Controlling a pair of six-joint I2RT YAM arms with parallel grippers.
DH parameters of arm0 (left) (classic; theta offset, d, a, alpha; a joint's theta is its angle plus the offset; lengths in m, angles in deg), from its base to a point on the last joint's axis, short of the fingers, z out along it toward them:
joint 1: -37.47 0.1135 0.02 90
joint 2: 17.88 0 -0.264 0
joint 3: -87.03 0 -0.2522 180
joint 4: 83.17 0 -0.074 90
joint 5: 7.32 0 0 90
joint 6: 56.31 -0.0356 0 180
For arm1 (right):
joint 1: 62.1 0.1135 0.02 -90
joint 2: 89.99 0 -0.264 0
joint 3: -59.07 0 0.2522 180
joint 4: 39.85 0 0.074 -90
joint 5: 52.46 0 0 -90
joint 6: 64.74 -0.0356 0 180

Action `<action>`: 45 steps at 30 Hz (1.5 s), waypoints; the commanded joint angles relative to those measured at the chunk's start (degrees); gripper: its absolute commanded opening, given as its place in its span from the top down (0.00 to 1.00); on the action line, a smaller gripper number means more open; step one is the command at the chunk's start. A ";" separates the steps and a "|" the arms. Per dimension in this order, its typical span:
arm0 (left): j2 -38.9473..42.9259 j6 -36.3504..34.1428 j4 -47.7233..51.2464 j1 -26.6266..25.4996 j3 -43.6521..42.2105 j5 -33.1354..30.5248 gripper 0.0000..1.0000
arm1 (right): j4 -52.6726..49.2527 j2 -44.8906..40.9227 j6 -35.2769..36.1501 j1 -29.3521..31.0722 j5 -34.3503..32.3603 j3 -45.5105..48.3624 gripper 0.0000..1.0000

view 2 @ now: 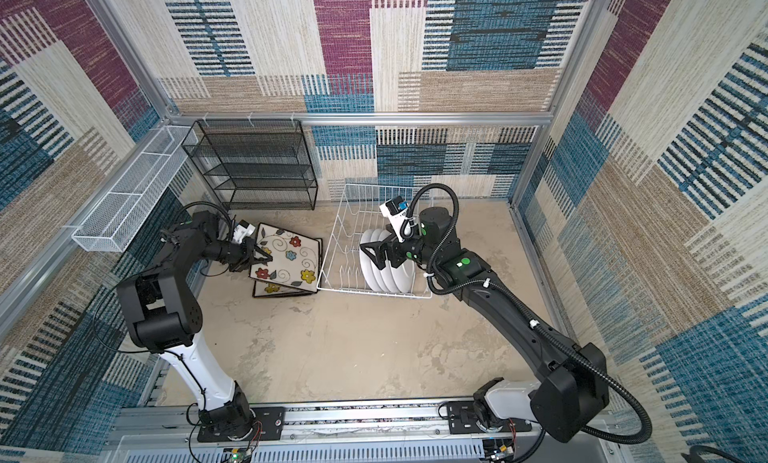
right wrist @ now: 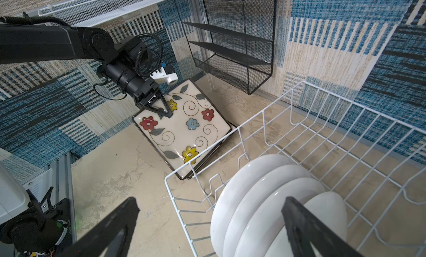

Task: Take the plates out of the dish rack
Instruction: 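Lower the floral plate onto the floral plates on the floor with the left gripper, then open the left gripper and lift it off the plate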

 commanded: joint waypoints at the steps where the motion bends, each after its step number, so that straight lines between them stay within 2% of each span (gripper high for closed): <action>1: -1.00 -4.23 -0.23 0.25 0.34 -3.23 1.00 | 0.56 0.22 -0.98 0.10 0.95 -0.72 0.00; 5: -2.47 -4.43 0.10 0.59 0.72 -5.03 0.99 | 1.35 -0.24 -1.84 0.09 1.59 -0.37 0.00; 11: -3.13 -4.50 0.15 0.75 0.97 -8.17 0.87 | 3.09 -0.72 -2.61 0.10 2.56 -0.68 0.00; 18: -3.84 -5.12 0.57 1.71 0.48 -11.72 0.81 | 2.78 -0.20 -3.57 0.07 3.09 -1.09 0.00; 30: -5.16 -4.97 0.57 2.17 0.73 -12.40 0.67 | 2.26 0.23 -3.84 0.06 3.06 -1.70 0.00; 45: -6.86 -2.59 0.57 3.07 3.24 -16.52 0.62 | 2.08 0.35 -4.04 0.06 2.75 -1.55 0.00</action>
